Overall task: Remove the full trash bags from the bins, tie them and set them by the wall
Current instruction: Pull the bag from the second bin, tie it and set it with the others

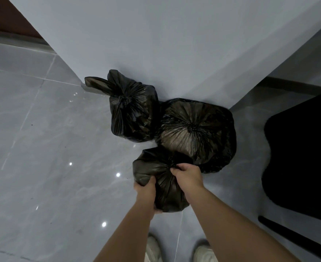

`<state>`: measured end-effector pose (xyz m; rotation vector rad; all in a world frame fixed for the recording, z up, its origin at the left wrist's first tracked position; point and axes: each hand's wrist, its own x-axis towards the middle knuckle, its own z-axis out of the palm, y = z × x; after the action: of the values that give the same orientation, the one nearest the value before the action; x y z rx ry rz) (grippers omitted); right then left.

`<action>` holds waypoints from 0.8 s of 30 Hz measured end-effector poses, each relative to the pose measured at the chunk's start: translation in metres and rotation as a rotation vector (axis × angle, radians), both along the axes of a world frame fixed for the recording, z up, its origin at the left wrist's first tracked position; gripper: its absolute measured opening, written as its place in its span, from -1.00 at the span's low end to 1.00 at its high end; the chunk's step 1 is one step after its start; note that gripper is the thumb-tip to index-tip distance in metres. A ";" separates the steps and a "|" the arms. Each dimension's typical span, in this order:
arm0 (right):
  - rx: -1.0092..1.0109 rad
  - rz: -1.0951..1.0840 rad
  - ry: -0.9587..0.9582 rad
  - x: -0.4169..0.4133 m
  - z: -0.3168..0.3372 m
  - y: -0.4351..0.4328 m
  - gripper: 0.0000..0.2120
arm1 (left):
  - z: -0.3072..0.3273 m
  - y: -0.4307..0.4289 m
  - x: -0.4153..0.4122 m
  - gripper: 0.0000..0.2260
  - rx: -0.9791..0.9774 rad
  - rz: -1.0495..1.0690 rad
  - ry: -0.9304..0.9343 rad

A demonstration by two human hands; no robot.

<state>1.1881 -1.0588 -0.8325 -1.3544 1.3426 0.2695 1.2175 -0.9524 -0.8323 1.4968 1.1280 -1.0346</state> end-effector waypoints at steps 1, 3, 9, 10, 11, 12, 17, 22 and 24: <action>-0.004 0.002 -0.011 0.001 0.001 -0.003 -0.88 | -0.002 -0.003 0.002 -0.44 -0.015 0.005 -0.018; -0.013 0.007 -0.030 0.003 0.001 -0.010 -0.88 | -0.009 -0.009 0.008 -0.44 -0.032 0.003 -0.046; 0.012 -0.040 -0.052 0.012 -0.004 -0.012 -0.88 | -0.020 -0.012 0.036 -0.51 -0.084 -0.146 -0.182; 0.032 -0.036 -0.052 0.013 -0.005 -0.009 -0.87 | -0.022 -0.010 0.039 -0.50 -0.091 -0.165 -0.216; 0.060 -0.025 -0.056 0.014 -0.006 -0.006 -0.85 | -0.025 -0.006 0.042 -0.47 -0.078 -0.186 -0.253; 0.096 -0.014 -0.063 0.014 -0.006 -0.004 -0.81 | -0.029 -0.001 0.044 -0.42 -0.045 -0.201 -0.286; 0.194 0.044 -0.074 0.009 -0.002 -0.003 -0.73 | -0.032 0.015 0.042 -0.32 0.288 -0.121 -0.120; 0.198 0.179 -0.042 0.004 0.001 -0.011 -0.57 | -0.018 -0.017 0.051 -0.48 0.010 -0.343 -0.191; 0.208 0.240 -0.028 0.000 -0.001 -0.012 -0.52 | -0.020 -0.024 0.056 -0.51 -0.046 -0.546 -0.268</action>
<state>1.1882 -1.0707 -0.8339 -1.3372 1.0956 0.5357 1.2732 -0.9768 -0.8527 1.8923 0.5089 -1.1615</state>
